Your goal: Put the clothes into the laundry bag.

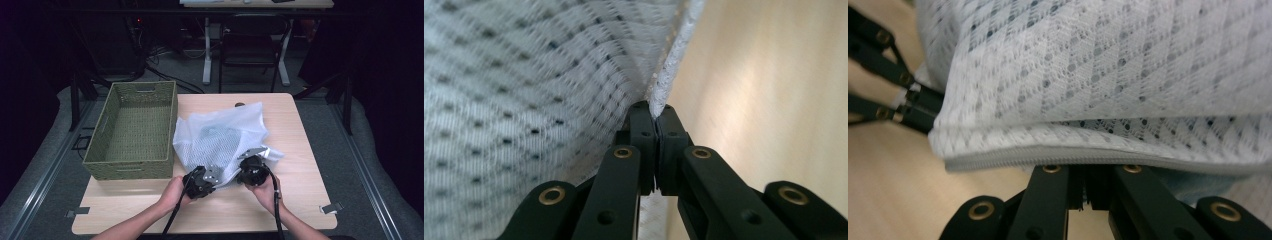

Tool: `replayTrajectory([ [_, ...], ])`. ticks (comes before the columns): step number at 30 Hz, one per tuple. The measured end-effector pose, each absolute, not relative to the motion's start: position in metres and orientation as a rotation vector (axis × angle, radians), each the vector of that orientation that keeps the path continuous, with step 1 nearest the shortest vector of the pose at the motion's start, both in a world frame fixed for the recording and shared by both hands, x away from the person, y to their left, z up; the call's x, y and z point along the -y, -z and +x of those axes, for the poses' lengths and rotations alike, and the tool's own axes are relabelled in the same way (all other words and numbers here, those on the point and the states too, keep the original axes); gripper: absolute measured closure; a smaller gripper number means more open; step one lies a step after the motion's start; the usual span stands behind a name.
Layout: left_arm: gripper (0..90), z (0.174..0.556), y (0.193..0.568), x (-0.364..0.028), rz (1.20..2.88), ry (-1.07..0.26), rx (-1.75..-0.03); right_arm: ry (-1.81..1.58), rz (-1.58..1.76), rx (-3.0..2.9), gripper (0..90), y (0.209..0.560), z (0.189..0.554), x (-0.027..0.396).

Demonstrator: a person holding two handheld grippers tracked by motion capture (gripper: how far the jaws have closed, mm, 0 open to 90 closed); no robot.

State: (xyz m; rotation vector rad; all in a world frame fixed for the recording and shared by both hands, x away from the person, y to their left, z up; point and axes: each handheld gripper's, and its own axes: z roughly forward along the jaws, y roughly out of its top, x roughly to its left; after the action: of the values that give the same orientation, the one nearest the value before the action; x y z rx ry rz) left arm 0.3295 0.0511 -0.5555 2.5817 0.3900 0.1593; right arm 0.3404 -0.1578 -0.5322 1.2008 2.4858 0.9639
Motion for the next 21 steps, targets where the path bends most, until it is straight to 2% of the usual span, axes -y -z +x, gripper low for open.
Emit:
replayTrajectory([
  [4, 87.9, 0.324, 0.549, -0.064, 2.575, -0.188, -0.415, -0.974, 1.103, -2.534, 85.5, 0.529, 0.329, 0.155],
  [6, 86.0, 0.325, 0.546, -0.064, 2.550, -0.213, -0.432, -1.009, 1.081, -2.530, 75.4, 0.528, 0.330, 0.159],
  [8, 83.9, 0.324, 0.542, -0.060, 2.530, -0.262, -0.434, -0.997, 1.068, -2.522, 74.2, 0.526, 0.330, 0.162],
  [9, 76.5, 0.322, 0.538, -0.055, 2.512, -0.270, -0.440, -1.017, 1.075, -2.507, 61.2, 0.520, 0.328, 0.169],
  [10, 74.1, 0.322, 0.538, -0.055, 2.512, -0.270, -0.440, -1.017, 1.075, -2.507, 61.2, 0.520, 0.328, 0.169],
  [11, 68.7, 0.320, 0.531, -0.048, 2.490, -0.311, -0.431, -0.957, 1.051, -2.502, 55.3, 0.518, 0.325, 0.173],
  [12, 65.0, 0.320, 0.531, -0.048, 2.490, -0.311, -0.431, -0.957, 1.051, -2.502, 55.3, 0.518, 0.325, 0.173],
  [14, 61.5, 0.316, 0.525, -0.041, 2.450, -0.384, -0.432, -0.913, 1.104, -2.508, 43.8, 0.521, 0.321, 0.182],
  [17, 56.8, 0.313, 0.519, -0.032, 2.430, -0.457, -0.407, -0.841, 1.148, -2.513, 35.4, 0.532, 0.322, 0.188],
  [19, 56.5, 0.313, 0.519, -0.024, 2.433, -0.477, -0.402, -0.817, 1.181, -2.519, 35.0, 0.540, 0.327, 0.186],
  [21, 59.0, 0.315, 0.520, -0.019, 2.427, -0.478, -0.397, -0.798, 1.194, -2.516, 38.3, 0.548, 0.335, 0.183],
])
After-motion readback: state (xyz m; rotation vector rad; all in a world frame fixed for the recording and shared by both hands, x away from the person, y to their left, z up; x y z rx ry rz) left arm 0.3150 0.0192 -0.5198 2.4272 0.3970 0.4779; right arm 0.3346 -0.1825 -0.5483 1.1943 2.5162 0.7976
